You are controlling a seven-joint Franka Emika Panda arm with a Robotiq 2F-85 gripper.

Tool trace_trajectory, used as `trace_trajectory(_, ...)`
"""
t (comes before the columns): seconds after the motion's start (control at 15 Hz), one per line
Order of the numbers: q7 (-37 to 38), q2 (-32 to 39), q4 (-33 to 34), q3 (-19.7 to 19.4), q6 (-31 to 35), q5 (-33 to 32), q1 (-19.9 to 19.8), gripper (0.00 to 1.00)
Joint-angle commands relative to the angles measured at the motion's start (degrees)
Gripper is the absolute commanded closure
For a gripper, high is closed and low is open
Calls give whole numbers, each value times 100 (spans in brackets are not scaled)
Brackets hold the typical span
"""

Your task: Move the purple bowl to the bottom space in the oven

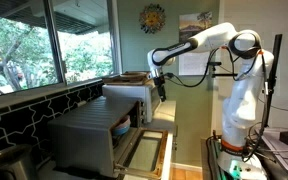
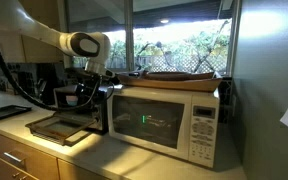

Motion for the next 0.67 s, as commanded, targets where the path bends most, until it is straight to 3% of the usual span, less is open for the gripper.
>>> trace_trajectory(0.0, -23, 9, 10, 102, -12, 24, -114, 0)
trace_trajectory(0.27, 400, -61, -249, 262, 411, 784, 6, 0)
trace_trajectory(0.6, 1319, -341, -838, 576, 979, 2356, 54, 0)
